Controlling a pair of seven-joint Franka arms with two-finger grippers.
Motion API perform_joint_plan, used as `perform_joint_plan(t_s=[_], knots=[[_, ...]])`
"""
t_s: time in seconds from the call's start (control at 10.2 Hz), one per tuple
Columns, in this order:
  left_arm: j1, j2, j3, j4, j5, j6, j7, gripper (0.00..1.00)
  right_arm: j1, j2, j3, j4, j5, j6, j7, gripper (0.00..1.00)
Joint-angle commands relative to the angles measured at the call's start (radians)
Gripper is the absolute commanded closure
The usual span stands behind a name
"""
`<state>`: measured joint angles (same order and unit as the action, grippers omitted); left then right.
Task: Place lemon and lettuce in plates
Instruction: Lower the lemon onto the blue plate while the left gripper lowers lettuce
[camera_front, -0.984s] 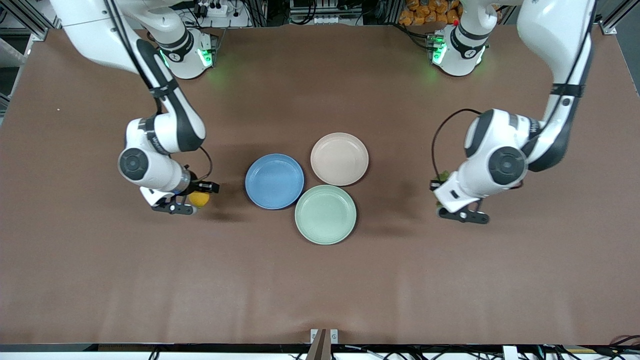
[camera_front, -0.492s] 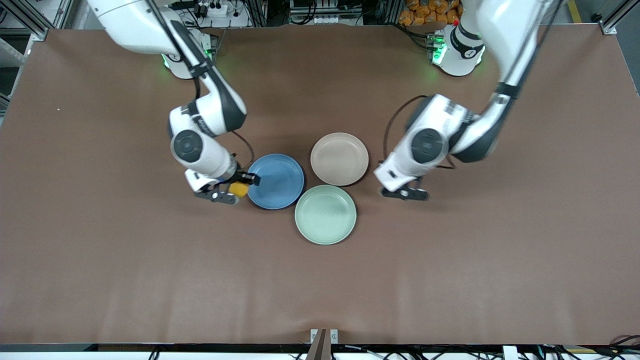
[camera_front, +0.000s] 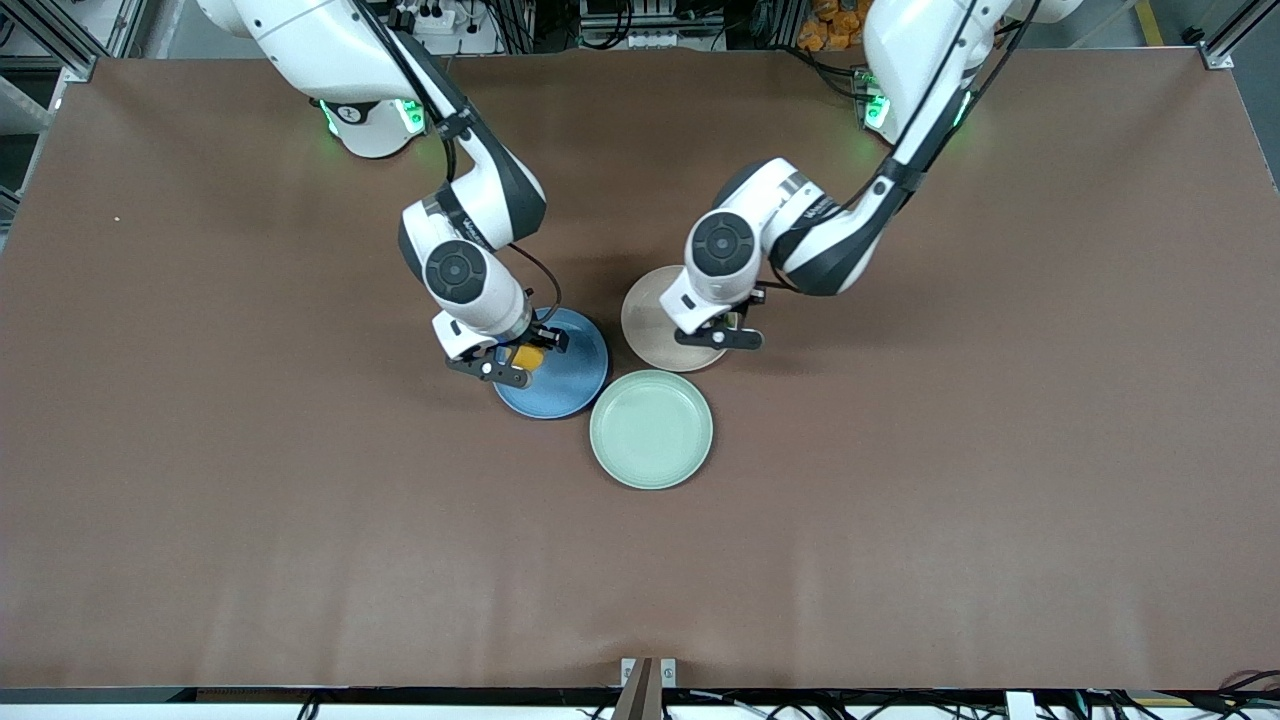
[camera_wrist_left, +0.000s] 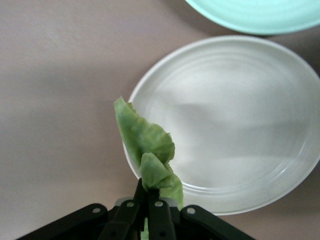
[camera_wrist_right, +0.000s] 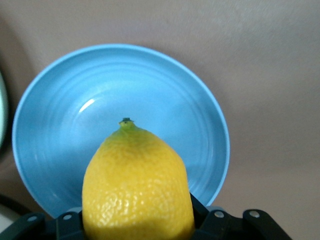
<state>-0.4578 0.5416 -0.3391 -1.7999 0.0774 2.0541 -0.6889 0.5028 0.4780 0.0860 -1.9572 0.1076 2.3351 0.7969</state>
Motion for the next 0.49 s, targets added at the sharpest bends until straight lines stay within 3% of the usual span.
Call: perform_joint_plan(t_s=[0.0,0.2,0.3,0.39], knots=[[-0.022,0.018,0.002,0.011,-0.001,0.008,-0.015,1.00,0.032,0.072,-0.002,0.064,-0.043,0.010,0.073,0.54],[-0.042,0.032,0.003,0.028,-0.016,0.015,-0.020,1.00,0.046,0.120,-0.002,0.077,-0.087,0.062,0.105,0.52],[-0.045,0.038,0.003,0.040,-0.014,0.015,-0.030,0.73,0.048,0.132,-0.002,0.075,-0.100,0.079,0.111,0.51],[-0.051,0.050,0.005,0.048,-0.008,0.018,-0.037,0.01,0.051,0.134,-0.002,0.077,-0.114,0.081,0.111,0.50]])
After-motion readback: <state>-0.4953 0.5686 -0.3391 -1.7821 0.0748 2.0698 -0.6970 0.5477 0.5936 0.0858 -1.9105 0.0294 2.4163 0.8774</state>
